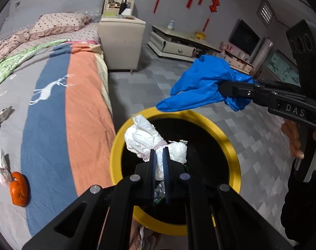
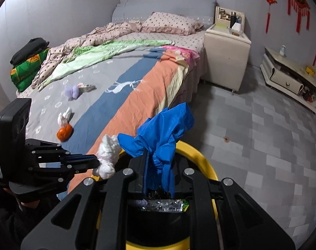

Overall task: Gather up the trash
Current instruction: 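Open the left tool over the bin while the right tool drops the blue glove, then move both tools back over the lilac mesh ball and snack wrapper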

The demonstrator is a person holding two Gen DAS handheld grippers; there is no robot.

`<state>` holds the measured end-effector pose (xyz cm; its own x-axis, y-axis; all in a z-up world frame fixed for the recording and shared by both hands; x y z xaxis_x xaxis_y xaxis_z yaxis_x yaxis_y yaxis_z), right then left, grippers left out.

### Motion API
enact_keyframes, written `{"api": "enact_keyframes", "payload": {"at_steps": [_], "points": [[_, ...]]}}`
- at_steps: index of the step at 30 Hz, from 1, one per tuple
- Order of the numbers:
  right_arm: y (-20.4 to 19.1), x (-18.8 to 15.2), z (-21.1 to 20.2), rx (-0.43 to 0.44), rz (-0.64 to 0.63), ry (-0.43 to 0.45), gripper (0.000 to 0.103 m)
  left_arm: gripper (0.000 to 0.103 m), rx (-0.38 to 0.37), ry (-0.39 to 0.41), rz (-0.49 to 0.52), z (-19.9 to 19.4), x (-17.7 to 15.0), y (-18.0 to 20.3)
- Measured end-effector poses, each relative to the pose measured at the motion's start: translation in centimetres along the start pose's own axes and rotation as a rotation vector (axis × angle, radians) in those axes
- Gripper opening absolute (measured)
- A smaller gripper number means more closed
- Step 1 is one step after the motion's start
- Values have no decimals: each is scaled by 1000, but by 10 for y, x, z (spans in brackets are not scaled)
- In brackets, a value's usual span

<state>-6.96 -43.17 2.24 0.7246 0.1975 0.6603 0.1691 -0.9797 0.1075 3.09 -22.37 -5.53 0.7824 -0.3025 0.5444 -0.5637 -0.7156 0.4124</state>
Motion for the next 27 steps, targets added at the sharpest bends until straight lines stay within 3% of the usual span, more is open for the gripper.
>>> {"api": "enact_keyframes", "payload": {"at_steps": [2,5,7,9,15,21,24,27], "points": [[0,-3,3,6,-1,-14,14,6,-5,-4,6,1,-1,1],[1,-6,6,13,6,-27,25,7,-10,6,11,-3,-1,4],[0,-4,5,17,11,-25,33,15,-11,7,7,-4,-1,4],[0,-4,3,-4,9,-25,34,39,-5,17,-2,-7,-1,2],[9,2,1,-56,37,-6,49,62,11,57,-20,-19,4,-10],[6,17,4,-13,44,72,64,69,49,77,-48,-26,8,-36],[2,28,7,53,42,138,74,74,67,91,-63,-30,10,-49],[-4,45,17,66,20,179,75,75,87,111,-93,-37,11,-68]]}}
Point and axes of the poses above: each gripper's, at about its wrist camera, not at the fingertips, and z roughly the way its jaws point, y to its right, x to its top, the point moved 1 cm from there along z, roughly the way its jaws point, and after that the axes turned 14 degrees about -z, right-handed, at the moved point
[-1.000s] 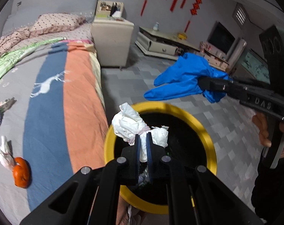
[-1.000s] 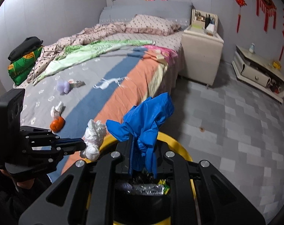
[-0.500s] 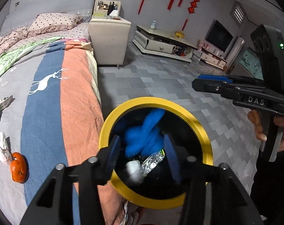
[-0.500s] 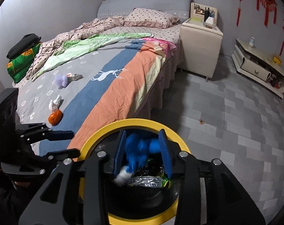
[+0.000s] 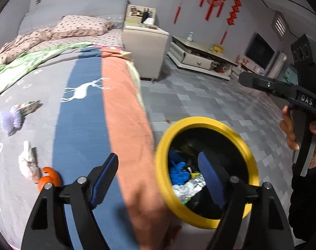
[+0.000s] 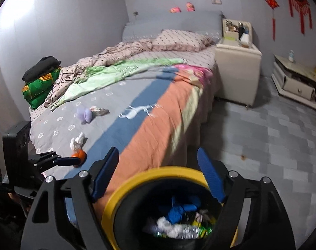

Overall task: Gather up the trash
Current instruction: 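Move both tools back over the lilac mesh ball and snack wrapper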

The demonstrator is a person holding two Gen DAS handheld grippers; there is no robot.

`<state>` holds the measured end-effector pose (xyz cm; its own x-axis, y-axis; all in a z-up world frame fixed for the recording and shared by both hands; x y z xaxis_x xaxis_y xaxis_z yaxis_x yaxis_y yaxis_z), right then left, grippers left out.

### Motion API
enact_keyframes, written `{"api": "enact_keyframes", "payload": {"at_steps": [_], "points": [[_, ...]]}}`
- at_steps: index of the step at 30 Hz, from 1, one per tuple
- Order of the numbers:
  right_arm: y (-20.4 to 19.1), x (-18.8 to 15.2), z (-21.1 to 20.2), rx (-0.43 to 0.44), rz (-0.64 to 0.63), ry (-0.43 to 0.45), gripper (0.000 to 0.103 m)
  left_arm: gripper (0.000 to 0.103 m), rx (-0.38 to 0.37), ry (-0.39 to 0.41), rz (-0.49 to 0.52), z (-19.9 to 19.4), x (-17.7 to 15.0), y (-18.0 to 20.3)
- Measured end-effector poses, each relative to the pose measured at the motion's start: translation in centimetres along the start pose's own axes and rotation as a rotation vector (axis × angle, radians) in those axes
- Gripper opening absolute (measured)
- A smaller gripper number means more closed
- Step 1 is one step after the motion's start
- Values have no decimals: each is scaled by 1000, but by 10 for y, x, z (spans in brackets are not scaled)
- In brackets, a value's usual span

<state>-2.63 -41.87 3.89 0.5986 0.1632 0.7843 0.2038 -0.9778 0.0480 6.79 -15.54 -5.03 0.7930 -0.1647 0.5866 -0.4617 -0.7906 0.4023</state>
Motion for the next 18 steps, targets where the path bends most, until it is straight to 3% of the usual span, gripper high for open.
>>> {"api": "enact_keyframes", "payload": {"at_steps": [8,18], "points": [[-18,37,51,45,-32,64,91,76,74,49,-121,-12,14,-67],[-69,90,137,116,-195,88,95,76,242,133,-261,-34,44,-164]]}}
Point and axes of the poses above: each gripper's, at about its wrist camera, not at the fingertips, and z roughly the way its jaws point, y to its right, x to its top, the point moved 1 cm from there along z, roughly the way its jaws point, and after that the axes turned 14 degrees about -z, right-handed, at the moved point
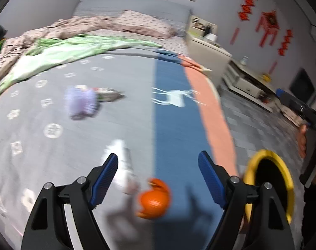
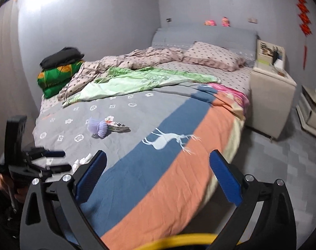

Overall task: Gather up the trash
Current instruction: 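Move both tools back over the lilac mesh ball and snack wrapper, then grasp the lilac mesh ball with the left tool while the right tool grasps the snack wrapper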

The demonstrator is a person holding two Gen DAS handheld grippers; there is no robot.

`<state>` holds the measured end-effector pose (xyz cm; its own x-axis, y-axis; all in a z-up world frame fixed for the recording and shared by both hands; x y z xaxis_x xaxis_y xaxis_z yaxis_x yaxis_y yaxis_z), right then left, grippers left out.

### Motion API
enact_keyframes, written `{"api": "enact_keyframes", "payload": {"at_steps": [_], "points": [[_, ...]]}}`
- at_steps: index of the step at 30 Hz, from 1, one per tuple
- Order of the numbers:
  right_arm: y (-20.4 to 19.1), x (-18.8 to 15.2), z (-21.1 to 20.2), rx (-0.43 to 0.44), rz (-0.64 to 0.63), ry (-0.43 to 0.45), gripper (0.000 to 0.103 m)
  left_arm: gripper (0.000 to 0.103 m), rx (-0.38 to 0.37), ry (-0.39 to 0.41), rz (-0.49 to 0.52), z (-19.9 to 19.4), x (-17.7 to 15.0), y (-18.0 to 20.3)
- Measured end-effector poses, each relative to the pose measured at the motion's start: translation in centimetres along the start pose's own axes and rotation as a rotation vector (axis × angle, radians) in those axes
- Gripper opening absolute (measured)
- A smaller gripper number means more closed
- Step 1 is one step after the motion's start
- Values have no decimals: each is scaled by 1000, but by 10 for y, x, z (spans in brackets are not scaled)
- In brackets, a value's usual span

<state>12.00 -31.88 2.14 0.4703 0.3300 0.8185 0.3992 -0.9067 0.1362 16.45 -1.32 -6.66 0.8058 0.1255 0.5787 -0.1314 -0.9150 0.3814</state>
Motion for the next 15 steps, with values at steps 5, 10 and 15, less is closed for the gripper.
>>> {"api": "enact_keyframes", "payload": {"at_steps": [5,10,15], "points": [[-15,16,59,45,-64,-34,95,76,86,28,-80,13,28,-42],[-36,31,114,15,-142,-76,95,76,126,30,-157,30,54,-77],[-57,47,166,54,-224,-93,95,76,170,26,-211,53,78,-104]]}}
Point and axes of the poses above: each gripper's, at about its wrist camera, not at the fingertips, and z roughly the way its jaws point, y to its right, x to its top, the point moved 1 cm from there along z, roughly the way its jaws point, and after that the axes turned 14 degrees about -z, right-handed, at the moved point
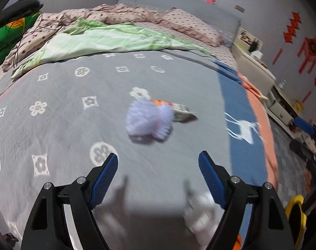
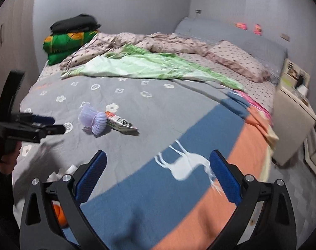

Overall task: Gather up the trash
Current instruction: 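Grasp the lilac mesh ball with the left tool while the right tool grasps the snack wrapper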

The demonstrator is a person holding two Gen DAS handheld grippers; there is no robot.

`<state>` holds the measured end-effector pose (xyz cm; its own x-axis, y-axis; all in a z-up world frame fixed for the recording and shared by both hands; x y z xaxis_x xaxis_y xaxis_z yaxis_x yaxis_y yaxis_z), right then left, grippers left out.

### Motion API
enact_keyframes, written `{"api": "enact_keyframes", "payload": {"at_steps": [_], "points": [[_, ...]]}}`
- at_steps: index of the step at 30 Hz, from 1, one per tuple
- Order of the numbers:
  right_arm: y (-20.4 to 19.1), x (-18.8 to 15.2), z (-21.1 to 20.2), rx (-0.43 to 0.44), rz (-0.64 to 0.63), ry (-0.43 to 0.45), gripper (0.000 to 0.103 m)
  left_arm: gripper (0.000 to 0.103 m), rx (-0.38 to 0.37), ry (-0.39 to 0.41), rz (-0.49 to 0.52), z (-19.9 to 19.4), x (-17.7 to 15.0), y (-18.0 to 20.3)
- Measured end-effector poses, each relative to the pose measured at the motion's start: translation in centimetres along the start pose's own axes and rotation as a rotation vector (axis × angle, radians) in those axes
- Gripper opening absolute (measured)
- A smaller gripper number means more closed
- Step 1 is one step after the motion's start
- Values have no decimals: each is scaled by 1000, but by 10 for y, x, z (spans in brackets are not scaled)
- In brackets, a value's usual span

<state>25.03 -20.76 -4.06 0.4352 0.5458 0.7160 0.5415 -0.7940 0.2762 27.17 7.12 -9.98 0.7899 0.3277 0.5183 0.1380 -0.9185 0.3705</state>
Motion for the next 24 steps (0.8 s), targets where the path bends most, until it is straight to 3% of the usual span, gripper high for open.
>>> {"api": "enact_keyframes", "payload": {"at_steps": [5,16,24], "points": [[-18,23,54,112,-140,-39,95,76,22,-17,8,26,22,-9],[-49,56,148,212,-388,-95,95,76,23,-81,-107,74,52,-36],[-53,73,206,263,-428,-155,95,79,-38,-115,-132,92,61,-43]]}}
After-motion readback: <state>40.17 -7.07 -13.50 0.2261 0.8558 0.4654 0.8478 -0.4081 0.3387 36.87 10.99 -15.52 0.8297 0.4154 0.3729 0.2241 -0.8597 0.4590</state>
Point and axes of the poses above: each gripper's, at about its wrist camera, not at the fingertips, and z roughly the way its jaws point, y to its right, x to its top, the point moved 1 cm from there along z, roughly the way its jaws point, and after that the axes turned 14 degrees about -z, right-handed, at the moved point
